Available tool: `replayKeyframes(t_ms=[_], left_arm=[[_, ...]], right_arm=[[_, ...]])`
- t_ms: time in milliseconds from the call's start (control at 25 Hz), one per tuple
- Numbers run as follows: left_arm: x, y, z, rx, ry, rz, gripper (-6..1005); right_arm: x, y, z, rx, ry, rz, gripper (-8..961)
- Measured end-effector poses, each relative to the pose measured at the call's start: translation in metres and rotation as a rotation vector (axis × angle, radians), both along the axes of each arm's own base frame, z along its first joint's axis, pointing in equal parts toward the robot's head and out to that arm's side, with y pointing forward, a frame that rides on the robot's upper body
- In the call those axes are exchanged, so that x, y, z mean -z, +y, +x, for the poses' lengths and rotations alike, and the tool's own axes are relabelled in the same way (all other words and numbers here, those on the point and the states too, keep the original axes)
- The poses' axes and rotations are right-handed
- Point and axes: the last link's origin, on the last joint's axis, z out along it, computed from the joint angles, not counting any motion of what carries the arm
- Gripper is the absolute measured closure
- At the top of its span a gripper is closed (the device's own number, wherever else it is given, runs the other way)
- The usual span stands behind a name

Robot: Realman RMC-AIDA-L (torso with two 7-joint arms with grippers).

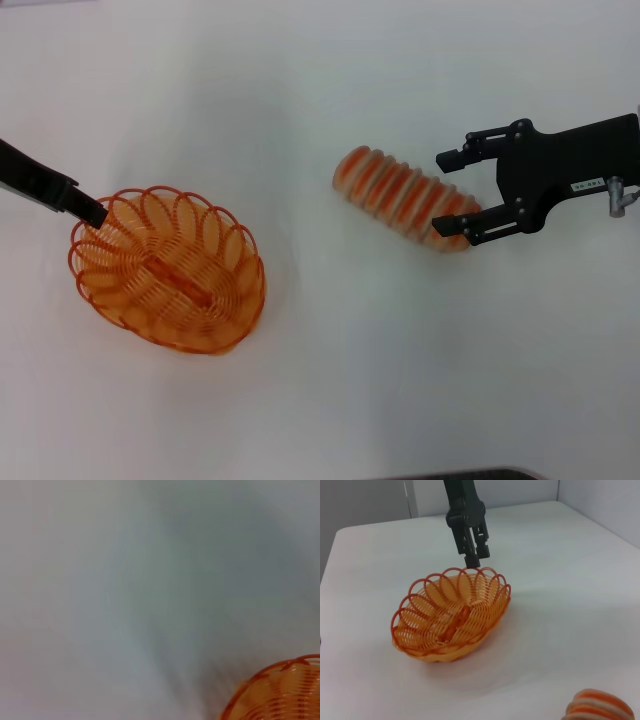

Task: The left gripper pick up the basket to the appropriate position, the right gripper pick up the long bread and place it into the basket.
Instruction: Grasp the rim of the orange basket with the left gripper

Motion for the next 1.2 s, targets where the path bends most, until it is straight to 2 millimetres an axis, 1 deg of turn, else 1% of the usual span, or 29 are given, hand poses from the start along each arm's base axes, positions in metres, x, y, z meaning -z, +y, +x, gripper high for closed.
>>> replayKeyframes(t_ms=[280,480,760,920,1200], left_arm=[[0.009,-0.002,-0.001,-0.008,-0.006,-0.01,396],[0.011,-0.001,-0.003,-0.015,-0.004,0.001,200],[0.021,0.001,-0.011,-0.034,0.022,-0.008,152],[0.022,0.002,-0.012,-0.031,0.025,-0.006,124],[0.025,0.001,-0.013,-0.038,0.024,-0.017,125]], right_arm=[[0.0,0.0,0.0,-0.01,-0.002,0.002,134],[0.0,0.0,0.0,-0.013,-0.002,0.002,134],[0.0,0.0,0.0,-0.013,-0.002,0.001,134],[0.001,0.0,0.0,-0.014,-0.004,-0.002,134],[0.001,0.0,0.0,-0.014,-0.003,-0.003,134]])
